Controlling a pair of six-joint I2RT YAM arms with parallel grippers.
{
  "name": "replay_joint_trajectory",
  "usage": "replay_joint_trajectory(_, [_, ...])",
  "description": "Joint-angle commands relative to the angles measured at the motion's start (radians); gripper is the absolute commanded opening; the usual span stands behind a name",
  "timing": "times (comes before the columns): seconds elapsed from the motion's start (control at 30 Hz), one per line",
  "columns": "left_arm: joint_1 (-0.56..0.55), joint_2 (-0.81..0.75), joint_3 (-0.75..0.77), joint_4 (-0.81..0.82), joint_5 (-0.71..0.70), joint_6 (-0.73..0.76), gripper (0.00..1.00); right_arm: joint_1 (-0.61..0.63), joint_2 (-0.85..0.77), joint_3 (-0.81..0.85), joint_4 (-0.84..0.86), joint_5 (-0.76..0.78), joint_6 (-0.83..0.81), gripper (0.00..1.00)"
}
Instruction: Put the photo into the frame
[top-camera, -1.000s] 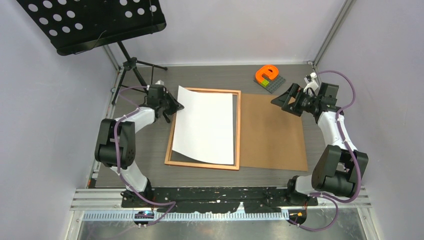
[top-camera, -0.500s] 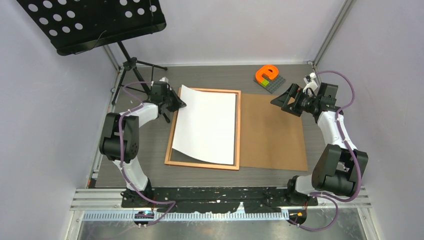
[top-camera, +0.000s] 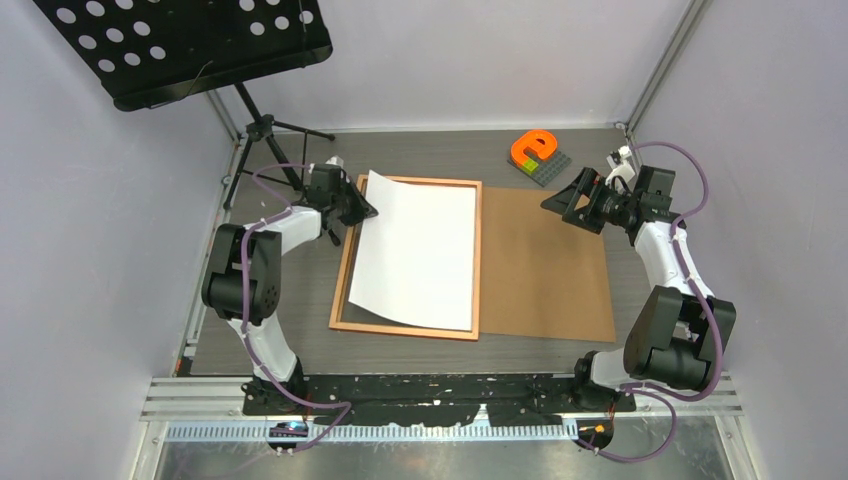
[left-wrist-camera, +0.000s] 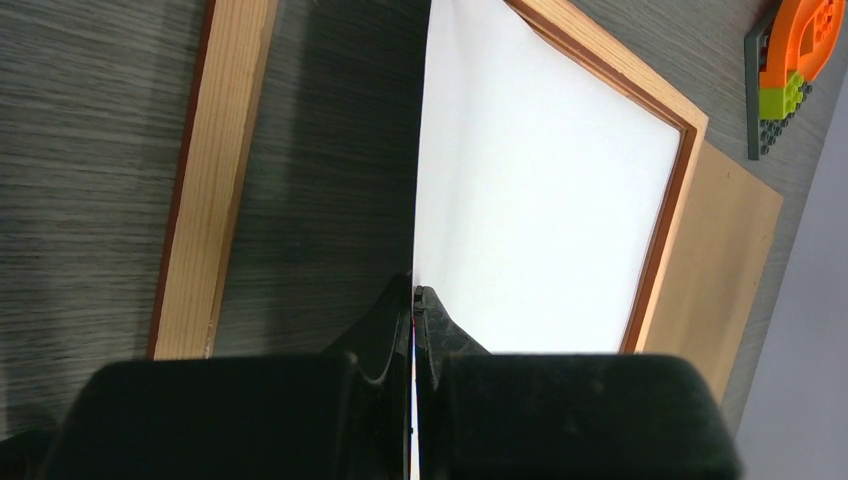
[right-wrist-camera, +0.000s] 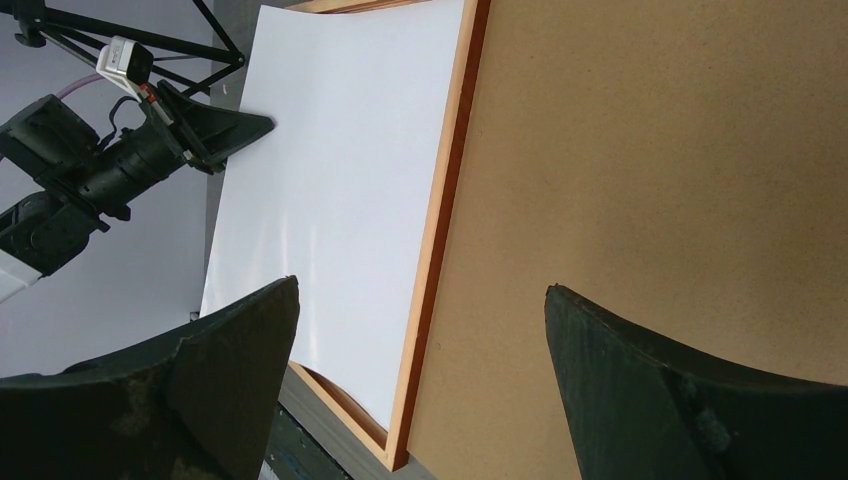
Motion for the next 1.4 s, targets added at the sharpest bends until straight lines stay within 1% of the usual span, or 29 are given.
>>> replay_joint_trajectory(0.0, [-0.002, -0.001, 0.026, 0.027, -0.022, 0.02, 0.0, 0.006, -0.007, 0.012, 0.018, -0.002, -0.015, 0.99])
replay_joint_trajectory(1.0, [-0.002, 0.016, 0.036, 0.026, -0.051, 0.026, 0.0, 0.005, -0.005, 0.01, 0.02, 0.001, -0.016, 0.99])
replay_joint_trajectory(1.2, [-0.003, 0.008, 0.03, 0.009, -0.055, 0.014, 0.14, 0.006, -0.005, 0.01, 0.018, 0.002, -0.016, 0.99])
replay_joint_trajectory(1.37, [-0.002, 0.024, 0.061, -0.031, -0.056, 0.017, 0.29, 0.006, -0.004, 0.011, 0.017, 0.001, -0.017, 0.99])
